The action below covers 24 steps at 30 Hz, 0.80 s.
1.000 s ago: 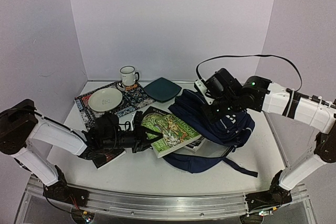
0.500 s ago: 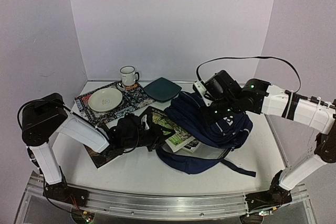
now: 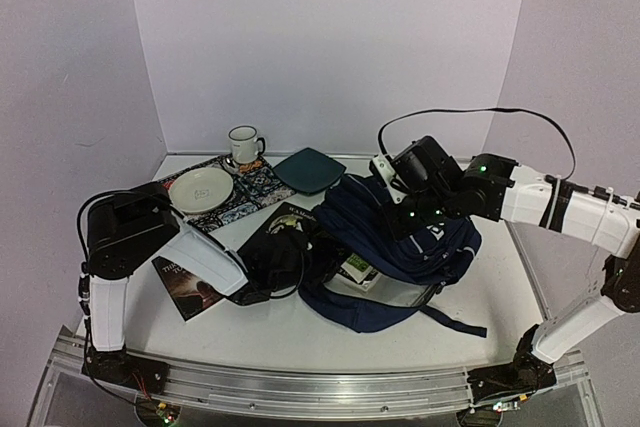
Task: Pack the student bag
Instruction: Place the book in the largest pocket of the bag.
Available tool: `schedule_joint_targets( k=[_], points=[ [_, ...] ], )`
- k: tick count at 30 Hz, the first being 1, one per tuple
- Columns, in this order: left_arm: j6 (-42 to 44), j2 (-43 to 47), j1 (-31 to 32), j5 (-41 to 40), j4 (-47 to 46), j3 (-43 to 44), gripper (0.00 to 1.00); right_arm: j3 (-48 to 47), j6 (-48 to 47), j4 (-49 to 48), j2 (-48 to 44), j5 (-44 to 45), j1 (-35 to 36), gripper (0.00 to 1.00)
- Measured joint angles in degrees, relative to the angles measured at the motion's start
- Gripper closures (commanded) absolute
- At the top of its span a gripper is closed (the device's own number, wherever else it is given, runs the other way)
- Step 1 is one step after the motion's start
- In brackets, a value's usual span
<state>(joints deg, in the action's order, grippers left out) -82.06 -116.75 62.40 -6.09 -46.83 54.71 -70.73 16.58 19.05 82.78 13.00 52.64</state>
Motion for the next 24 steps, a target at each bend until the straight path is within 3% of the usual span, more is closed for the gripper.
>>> schedule_joint_targets(
  k=[7, 12, 24],
  points=[
    [2.4, -0.7, 1.3, -2.9, 0.9, 0.3, 0.47, 0.7, 0.0, -1.1, 0.0, 0.1, 0.0, 1.0],
    [7.3, 0.1, 3.6, -7.0, 7.8, 2.6, 0.31, 1.2, -0.1, -1.5, 0.0, 0.1, 0.0, 1.0],
    [15.3, 5.5, 7.6, -13.2, 29.2, 6.7, 0.15, 2.9, -1.0, -2.8, -1.2, 1.7, 0.1, 1.0]
  ],
)
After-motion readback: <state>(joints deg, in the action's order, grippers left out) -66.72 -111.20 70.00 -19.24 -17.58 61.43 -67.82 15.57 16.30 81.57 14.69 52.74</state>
